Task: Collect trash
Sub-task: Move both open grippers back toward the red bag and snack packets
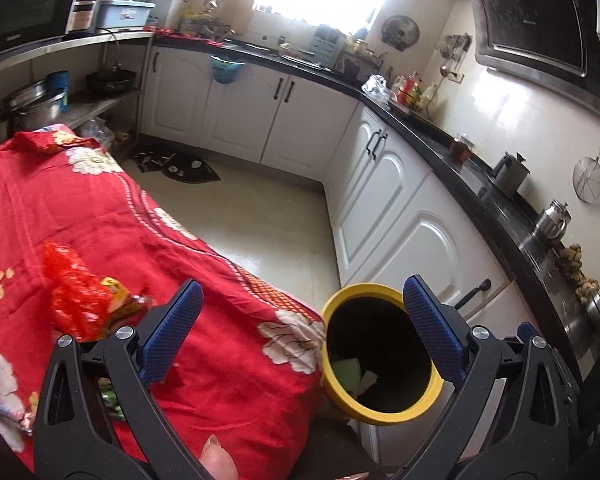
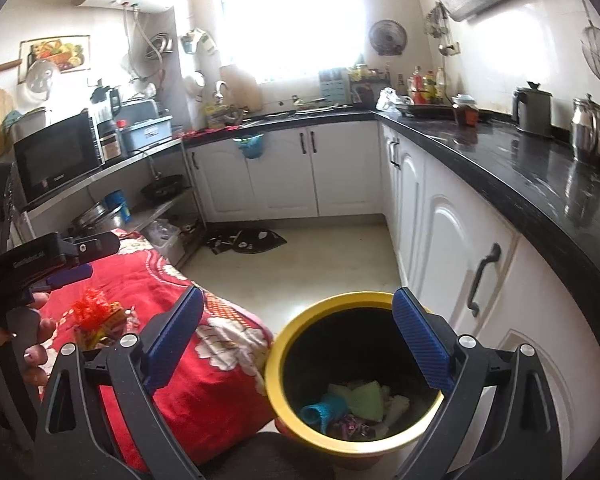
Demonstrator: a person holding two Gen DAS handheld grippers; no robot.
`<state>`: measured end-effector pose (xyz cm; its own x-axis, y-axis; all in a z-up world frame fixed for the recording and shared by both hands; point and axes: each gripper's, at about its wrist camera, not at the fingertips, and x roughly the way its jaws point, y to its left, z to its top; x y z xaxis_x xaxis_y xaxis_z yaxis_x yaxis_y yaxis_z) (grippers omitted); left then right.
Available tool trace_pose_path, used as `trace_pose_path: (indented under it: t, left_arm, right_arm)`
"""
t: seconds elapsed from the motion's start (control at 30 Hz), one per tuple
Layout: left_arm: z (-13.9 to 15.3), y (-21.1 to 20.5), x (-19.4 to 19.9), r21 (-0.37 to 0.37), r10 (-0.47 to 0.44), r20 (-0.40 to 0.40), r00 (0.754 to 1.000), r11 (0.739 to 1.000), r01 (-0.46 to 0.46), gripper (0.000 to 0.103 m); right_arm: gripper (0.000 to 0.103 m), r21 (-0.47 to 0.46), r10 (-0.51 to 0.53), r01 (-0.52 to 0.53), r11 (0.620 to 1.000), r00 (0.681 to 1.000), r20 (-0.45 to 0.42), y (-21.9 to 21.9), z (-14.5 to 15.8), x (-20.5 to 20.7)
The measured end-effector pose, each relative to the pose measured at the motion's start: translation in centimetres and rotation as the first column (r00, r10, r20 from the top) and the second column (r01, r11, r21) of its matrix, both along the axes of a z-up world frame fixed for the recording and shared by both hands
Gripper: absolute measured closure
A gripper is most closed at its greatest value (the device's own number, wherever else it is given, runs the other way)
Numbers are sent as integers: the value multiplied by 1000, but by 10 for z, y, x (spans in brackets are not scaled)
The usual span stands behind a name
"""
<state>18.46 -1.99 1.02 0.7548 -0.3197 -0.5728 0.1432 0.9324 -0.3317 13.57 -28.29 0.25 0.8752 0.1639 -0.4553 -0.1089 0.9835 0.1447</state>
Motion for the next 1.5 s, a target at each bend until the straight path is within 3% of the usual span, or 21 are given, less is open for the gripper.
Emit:
trace_pose_path:
  t: [0.53,0.97,1.27,1.5]
  left_arm:
    - [6,77,-16,-22,122,22,992,992,-122,11]
    - [-1,143,-27,-16,236,1,972,972,-235,11]
    - [-11,190,-34,-12,322,-36,946,946,-323,11]
    - [-34,217,-26,-54,337,-122,933,937,-346,11]
  right_arm:
    - [10,-44,147,-146,988,989,4,67,9,-7]
    - [10,-79,278,-279,957,960,-29,128,1,-2]
    - [10,-107,371,-379,919,924,-90,173,-20,4]
    - [10,-103,410,-430,897,896,-169,202,-48,22]
